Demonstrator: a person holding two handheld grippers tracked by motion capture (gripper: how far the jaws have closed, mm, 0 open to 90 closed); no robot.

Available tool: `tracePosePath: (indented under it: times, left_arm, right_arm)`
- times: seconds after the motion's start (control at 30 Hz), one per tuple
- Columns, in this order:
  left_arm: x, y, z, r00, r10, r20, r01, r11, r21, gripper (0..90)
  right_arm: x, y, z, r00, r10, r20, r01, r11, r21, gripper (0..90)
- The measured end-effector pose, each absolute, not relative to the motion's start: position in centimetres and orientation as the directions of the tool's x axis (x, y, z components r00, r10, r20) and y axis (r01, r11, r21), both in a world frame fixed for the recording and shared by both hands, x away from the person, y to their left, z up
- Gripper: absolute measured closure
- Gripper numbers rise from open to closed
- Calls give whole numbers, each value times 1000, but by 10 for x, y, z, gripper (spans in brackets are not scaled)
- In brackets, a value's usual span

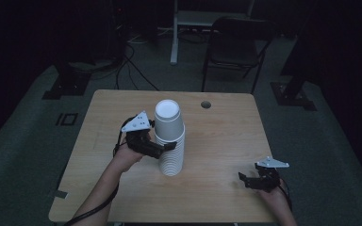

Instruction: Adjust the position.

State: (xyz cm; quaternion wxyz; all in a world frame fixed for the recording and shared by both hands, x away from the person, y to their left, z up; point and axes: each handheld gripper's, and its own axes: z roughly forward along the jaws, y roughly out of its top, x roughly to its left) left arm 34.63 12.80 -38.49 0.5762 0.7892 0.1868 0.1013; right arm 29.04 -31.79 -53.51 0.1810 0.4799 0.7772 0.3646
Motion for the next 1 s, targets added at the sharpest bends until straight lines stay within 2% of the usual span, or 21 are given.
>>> tracePosePath:
  times: [0.4,1.0]
  left_arm:
    - [346,128,-384,911,410,-55,179,-270,946,53]
    - [346,128,-384,910,411,-56,182,-274,944,53]
  right_arm:
    - [291,-303,-504,-556,826,99,532,262,805,122]
    - [291,-273,-443,-679,730,73,367,252,896,127]
